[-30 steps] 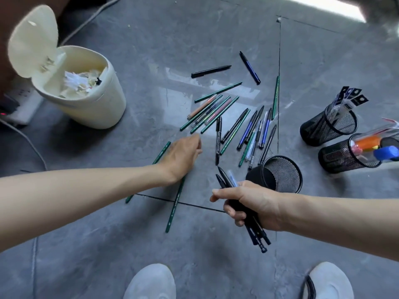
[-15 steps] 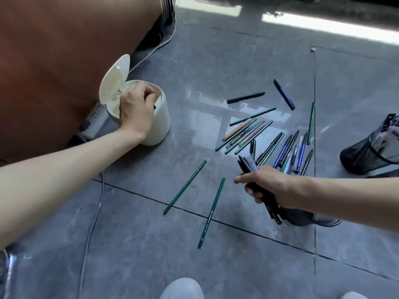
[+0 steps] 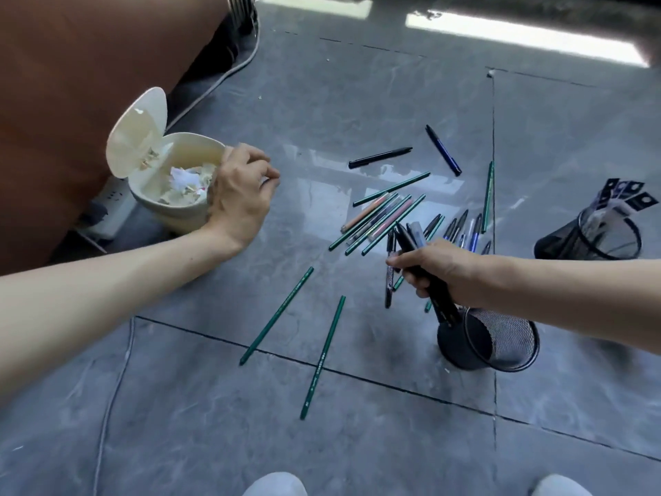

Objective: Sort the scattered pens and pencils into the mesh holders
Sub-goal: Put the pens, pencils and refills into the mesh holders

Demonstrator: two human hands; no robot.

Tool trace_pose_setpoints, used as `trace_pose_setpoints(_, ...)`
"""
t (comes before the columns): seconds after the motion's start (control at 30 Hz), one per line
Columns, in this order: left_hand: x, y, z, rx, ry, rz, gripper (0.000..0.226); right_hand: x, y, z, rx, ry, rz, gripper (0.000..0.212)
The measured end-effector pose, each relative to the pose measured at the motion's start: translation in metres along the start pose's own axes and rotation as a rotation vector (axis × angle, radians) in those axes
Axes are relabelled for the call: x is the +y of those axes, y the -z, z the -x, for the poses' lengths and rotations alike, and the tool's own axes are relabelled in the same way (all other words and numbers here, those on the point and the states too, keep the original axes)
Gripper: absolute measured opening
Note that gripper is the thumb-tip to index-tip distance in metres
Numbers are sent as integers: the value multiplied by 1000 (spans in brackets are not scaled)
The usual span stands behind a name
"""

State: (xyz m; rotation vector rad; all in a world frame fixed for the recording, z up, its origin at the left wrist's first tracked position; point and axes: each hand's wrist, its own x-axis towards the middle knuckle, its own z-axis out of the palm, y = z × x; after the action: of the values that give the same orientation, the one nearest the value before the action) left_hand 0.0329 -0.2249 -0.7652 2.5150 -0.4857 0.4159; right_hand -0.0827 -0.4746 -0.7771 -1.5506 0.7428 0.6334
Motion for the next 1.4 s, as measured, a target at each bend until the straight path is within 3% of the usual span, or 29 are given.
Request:
trace_pose_setpoints(0.17,49,-42,9,-354,11,16,24,-6,34,-3,90,27,-18,5)
trace_pose_setpoints(0.3,82,-67,17,-711,22,9,15,-18,61,-1,59,45,-13,9)
trace_pose_setpoints(0.47,113,-110,17,-904,100,-135,25,-15,89,-5,29,13,-139,10)
trace_pose_setpoints(0.6,125,-145,23,-887,300,-238,42,2,98,-15,-11,-56,-221,6)
trace_pose_setpoints(0.77,135,-162,25,-910,415,-167,39,16,102,-26,-130,-101,-326,5)
trace_pose_setpoints(0.83,146,-160,20,-844,405,-95,37,18,103,-30,-160,-102,-381,5)
trace_pose_setpoints(0.93,171,-155,17,-749,312,173,28,16,103,-36,-132,-90,-448,19)
trace_pose_setpoints(1.07,197,-156,12,-849,289,606,19,15,103,-43,-99,-52,-470,32)
trace_pose_setpoints(1.17,187,-160,8,-889,296,755,26,15,108,-48,-106,-49,-470,29)
trace_pose_setpoints(1.27,157,-167,3,-698,352,626,27,19,114,-55,-34,-63,-484,24)
trace_pose_setpoints(1.33,130,-173,-3,-500,320,263,20,22,119,-58,-9,-64,-509,21)
trace_pose_setpoints(1.4,107,-174,-9,-451,275,-78,12,26,122,-60,-11,-68,-523,21)
